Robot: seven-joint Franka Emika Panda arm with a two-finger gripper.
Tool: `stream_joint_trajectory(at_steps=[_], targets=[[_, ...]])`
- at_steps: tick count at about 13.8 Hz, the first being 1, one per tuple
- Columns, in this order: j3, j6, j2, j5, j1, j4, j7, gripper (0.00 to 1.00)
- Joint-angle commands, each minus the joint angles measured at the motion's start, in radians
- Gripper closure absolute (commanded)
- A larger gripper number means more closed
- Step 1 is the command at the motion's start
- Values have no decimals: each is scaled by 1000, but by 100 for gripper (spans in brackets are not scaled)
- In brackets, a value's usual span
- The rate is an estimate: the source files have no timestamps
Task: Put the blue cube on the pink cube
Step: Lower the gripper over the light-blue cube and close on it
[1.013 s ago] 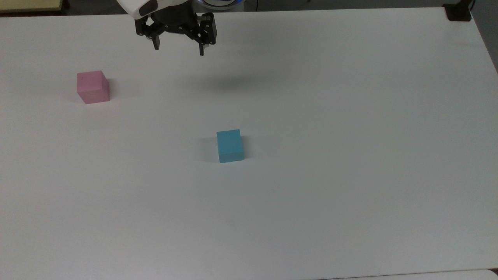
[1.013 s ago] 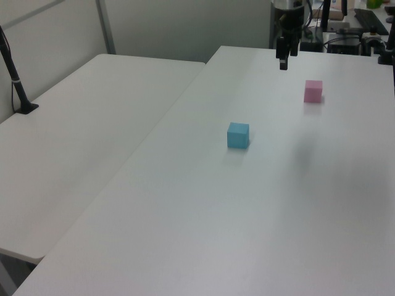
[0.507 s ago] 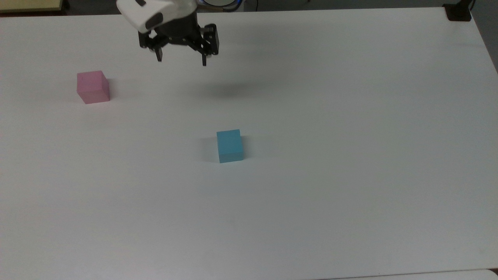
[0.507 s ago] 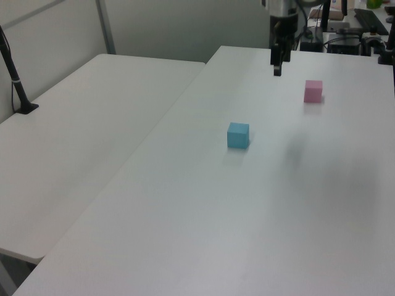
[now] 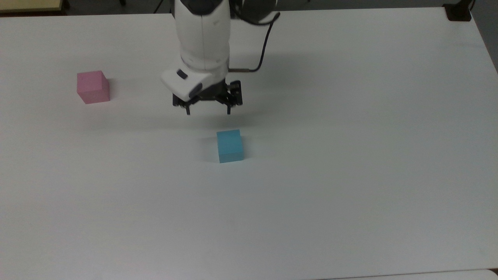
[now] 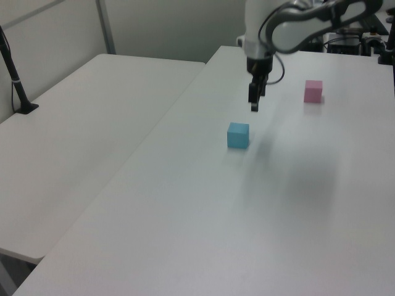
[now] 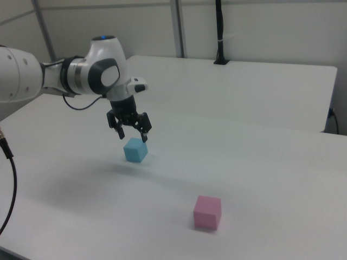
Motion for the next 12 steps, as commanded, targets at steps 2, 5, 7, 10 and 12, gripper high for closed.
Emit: stream_joint_trajectory(at_steps=[2,5,7,10,12], targets=[[-5,105,82,21,41,-1,-8,0],[-5,177,119,63,55,-1,-2,0],[-5,196,126,78,62,-1,1,0],[-5,198,132,78,71,-1,10,0],[-5,199,158,52,81,1,25,40]])
